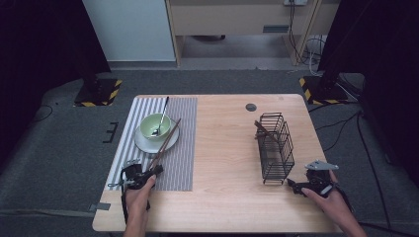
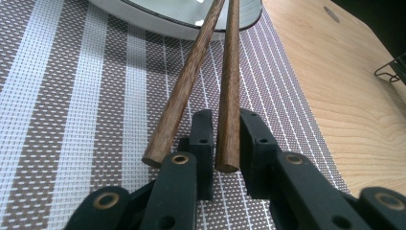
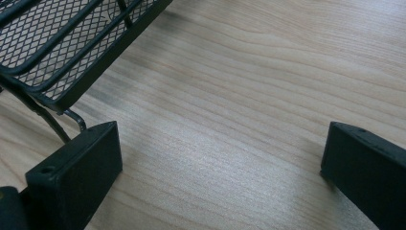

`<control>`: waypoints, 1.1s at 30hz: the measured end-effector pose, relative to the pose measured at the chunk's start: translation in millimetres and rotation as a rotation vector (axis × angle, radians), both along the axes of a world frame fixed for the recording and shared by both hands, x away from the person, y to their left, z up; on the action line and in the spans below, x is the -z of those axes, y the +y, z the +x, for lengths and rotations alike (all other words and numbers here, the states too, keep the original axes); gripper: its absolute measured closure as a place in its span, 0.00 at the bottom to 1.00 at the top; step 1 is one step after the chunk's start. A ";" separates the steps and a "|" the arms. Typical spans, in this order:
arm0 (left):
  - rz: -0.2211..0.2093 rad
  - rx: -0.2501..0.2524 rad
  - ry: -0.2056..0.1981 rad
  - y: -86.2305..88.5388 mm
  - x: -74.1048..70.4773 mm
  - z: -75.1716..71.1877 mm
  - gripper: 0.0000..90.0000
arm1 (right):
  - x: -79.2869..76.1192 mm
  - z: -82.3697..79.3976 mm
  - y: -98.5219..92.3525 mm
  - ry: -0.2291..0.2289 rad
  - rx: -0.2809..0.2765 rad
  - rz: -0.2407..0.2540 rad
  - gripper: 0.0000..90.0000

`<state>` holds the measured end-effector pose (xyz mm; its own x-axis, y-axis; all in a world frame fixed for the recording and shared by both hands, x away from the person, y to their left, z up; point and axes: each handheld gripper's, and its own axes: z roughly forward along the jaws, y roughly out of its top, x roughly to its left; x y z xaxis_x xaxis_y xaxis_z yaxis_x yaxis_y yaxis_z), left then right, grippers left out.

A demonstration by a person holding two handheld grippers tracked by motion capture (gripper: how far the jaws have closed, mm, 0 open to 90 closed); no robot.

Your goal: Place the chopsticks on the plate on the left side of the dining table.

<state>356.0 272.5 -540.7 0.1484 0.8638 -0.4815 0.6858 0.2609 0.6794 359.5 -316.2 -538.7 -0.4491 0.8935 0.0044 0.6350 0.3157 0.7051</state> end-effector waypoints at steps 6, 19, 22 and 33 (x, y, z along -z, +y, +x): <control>0.006 -0.009 -0.001 0.1 0.3 -0.1 0.83 | 0.0 -0.1 0.0 0.000 0.000 0.000 0.00; 0.031 -0.011 -0.004 -3.2 -2.0 -3.4 0.78 | 0.0 -0.1 0.0 0.000 0.000 0.000 0.00; 0.032 -0.012 -0.008 -3.5 -2.9 -4.4 0.78 | 0.0 0.0 -0.1 -0.001 -0.002 -0.001 0.00; 0.037 -0.021 -0.009 -3.6 -4.3 -7.5 0.75 | -0.1 -0.3 -0.1 0.000 -0.004 0.000 0.00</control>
